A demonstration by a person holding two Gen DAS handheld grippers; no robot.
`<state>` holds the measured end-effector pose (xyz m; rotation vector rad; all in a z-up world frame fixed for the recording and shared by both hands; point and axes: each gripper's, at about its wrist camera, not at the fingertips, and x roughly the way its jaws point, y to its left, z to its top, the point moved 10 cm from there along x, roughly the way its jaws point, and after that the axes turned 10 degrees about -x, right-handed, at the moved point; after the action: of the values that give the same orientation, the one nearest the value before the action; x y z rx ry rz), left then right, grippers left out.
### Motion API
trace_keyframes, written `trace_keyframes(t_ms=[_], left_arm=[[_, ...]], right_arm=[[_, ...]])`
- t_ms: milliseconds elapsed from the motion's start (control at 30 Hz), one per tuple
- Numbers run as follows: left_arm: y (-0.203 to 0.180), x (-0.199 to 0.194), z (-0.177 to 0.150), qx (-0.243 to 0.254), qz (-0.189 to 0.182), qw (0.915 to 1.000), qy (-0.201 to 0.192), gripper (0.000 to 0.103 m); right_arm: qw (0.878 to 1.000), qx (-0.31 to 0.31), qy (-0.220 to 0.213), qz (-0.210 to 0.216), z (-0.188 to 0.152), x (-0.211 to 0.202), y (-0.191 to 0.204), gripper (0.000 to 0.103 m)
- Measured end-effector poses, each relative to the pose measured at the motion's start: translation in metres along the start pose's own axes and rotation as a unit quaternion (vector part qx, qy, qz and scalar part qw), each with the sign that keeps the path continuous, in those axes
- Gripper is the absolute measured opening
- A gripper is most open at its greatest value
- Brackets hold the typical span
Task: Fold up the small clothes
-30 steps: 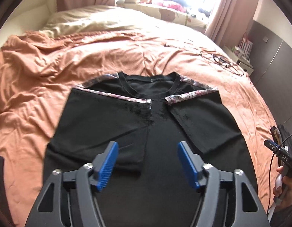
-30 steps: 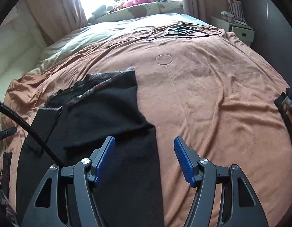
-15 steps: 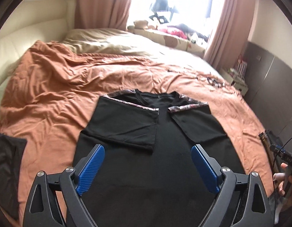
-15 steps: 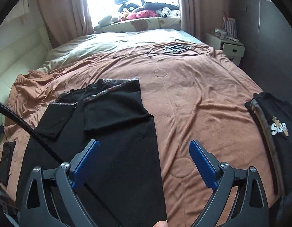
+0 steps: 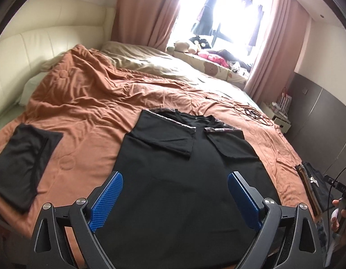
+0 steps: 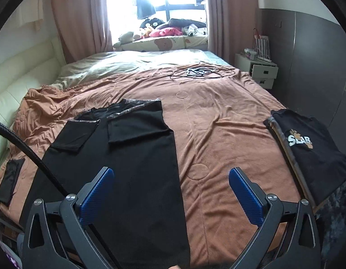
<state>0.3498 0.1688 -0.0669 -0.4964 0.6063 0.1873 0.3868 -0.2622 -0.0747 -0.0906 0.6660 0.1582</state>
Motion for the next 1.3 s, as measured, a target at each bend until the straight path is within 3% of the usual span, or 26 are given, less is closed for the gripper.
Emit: trace_keyframes(t_ms=[200, 467, 700, 867, 1300], left_arm=[[0.001, -0.046, -0.032, 0.007, -0.009, 0.9998, -0.014, 0.102], [0.002, -0.097, -0.064, 0.015, -0.025, 0.9990, -0.033, 0.102], [0.012, -0.125, -0.090, 0.018, -0.031, 0.9987, -0.036, 0.102], [0.023, -0.139, -0.105, 0.008, -0.036, 0.9986, -0.037, 0.103], [0.064, -0.150, -0.123, -0.014, -0.023, 0.9991, -0.033, 0.102]], right_arm=[[1.000, -0.003, -0.023, -0.001, -0.029, -0.053, 0.000, 0.103], [0.999, 0.009, -0.033, -0.003, -0.061, -0.106, -0.003, 0.103], [0.999, 0.008, -0.034, 0.024, -0.090, -0.139, 0.005, 0.103], [0.998, -0.011, -0.060, 0.011, -0.105, -0.166, 0.001, 0.103], [0.996, -0.002, -0.069, 0.055, -0.145, -0.163, -0.005, 0.103]])
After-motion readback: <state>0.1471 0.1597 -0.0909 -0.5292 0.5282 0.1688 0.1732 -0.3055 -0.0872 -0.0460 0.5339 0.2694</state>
